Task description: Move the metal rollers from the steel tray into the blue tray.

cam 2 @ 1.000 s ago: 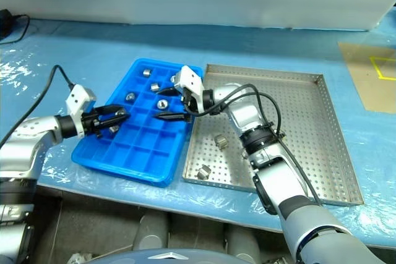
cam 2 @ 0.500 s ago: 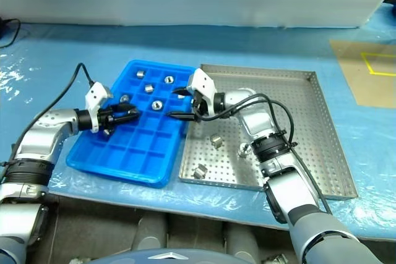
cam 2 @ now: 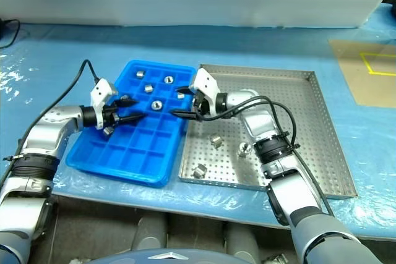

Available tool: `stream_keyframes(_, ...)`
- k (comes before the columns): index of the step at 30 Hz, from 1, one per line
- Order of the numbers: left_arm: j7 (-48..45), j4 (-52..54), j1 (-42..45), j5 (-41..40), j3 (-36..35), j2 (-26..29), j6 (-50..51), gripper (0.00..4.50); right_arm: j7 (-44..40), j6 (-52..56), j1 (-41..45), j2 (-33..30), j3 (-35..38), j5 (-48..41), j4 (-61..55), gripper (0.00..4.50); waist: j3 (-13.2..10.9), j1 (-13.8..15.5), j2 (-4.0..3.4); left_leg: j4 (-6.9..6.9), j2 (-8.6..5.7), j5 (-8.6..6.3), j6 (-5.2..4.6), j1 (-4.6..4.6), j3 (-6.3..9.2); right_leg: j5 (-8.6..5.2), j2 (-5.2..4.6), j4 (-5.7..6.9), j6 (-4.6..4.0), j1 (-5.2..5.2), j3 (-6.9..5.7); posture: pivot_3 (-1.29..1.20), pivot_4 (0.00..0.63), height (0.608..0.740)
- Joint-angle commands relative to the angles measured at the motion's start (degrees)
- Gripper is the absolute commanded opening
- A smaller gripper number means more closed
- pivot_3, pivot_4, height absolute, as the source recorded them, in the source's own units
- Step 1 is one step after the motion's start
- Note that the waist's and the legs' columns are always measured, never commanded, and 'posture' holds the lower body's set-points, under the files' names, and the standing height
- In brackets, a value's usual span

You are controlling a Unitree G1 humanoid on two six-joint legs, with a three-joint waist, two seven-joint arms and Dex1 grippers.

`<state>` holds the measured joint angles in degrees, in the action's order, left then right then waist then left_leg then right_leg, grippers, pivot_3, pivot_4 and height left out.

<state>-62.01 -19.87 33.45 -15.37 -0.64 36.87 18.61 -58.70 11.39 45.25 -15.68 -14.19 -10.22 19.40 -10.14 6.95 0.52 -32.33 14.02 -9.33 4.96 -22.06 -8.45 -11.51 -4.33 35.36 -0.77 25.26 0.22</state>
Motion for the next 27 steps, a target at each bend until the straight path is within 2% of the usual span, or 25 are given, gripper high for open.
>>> stream_keyframes(1,-1.13,3.25,4.51,-2.73,-1.54,0.08,1.18,3.37,1.14,0.16,-0.20,-1.29,2.31,-0.49,-3.15,3.77,0.00,-0.01,0.00,-0.03,-0.01,0.00,0.00,0.00,0.00,0.00,-0.01,0.01,0.00,-0.01,0.01,0.02,0.150,0.740)
stream_keyframes(8,-6.40,-6.88,14.47,-0.42,2.17,-2.18,-3.28,3.37,4.32,2.48,-3.02,-6.78,6.76,-1.15,-7.62,3.77,0.00,-0.83,0.00,-0.12,-0.10,0.02,0.02,0.06,-0.02,0.00,0.03,0.08,0.01,-0.07,0.09,-0.11,0.150,0.740)
stream_keyframes(12,-10.07,-15.20,20.38,2.25,6.36,-8.31,-8.60,3.37,8.88,6.30,-7.75,-10.75,11.93,-1.74,-14.38,3.77,0.01,-1.62,0.01,-0.13,-0.16,0.02,0.01,0.06,-0.03,0.01,0.01,0.04,0.02,-0.13,0.12,-0.23,0.150,0.740)
stream_keyframes(17,-17.02,-21.13,22.63,4.91,10.65,-12.81,-13.04,3.37,12.81,11.36,-15.44,-14.09,16.02,-2.75,-23.71,3.77,0.02,-3.88,0.04,-0.17,-0.17,-0.04,-0.11,0.13,-0.04,0.03,0.09,0.01,0.04,-0.17,0.67,-0.35,0.150,0.740)
stream_keyframes(20,-21.48,-24.61,24.68,5.98,12.25,-14.79,-14.92,3.37,15.53,14.32,-20.05,-14.96,18.14,-3.22,-29.59,3.77,0.02,-5.44,0.05,-0.13,-0.19,-0.07,-0.17,0.23,-0.13,0.03,0.15,-0.04,0.05,-0.17,0.87,-0.40,0.150,0.740)
stream_keyframes(27,-25.47,-37.12,30.68,12.10,15.45,-19.43,-28.49,3.37,21.23,18.87,-25.33,-14.64,20.84,-4.33,-37.78,3.77,0.01,-8.02,0.05,-0.22,-0.32,-0.14,-0.27,0.49,-0.36,0.19,0.16,-0.31,0.30,-0.41,1.31,-0.50,0.150,0.740)
